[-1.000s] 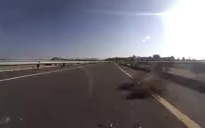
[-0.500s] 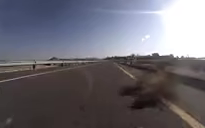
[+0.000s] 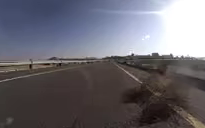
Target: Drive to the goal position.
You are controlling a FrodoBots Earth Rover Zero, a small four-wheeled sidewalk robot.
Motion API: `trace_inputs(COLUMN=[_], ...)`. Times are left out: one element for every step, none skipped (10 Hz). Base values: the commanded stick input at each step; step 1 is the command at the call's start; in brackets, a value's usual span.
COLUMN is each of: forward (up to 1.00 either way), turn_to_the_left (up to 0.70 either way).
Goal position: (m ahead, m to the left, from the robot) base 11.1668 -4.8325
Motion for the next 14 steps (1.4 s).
trace_inputs(forward=[0.70, 0.70, 0.70, 0.70, 0.70, 0.70, 0.70, 0.70, 0.70, 0.70, 0.70, 0.70, 0.70, 0.70], turn_to_the_left=[0.00, 0.00, 0.00, 0.00, 0.00, 0.00, 0.00, 0.00, 0.00, 0.00, 0.00, 0.00, 0.00, 0.00])
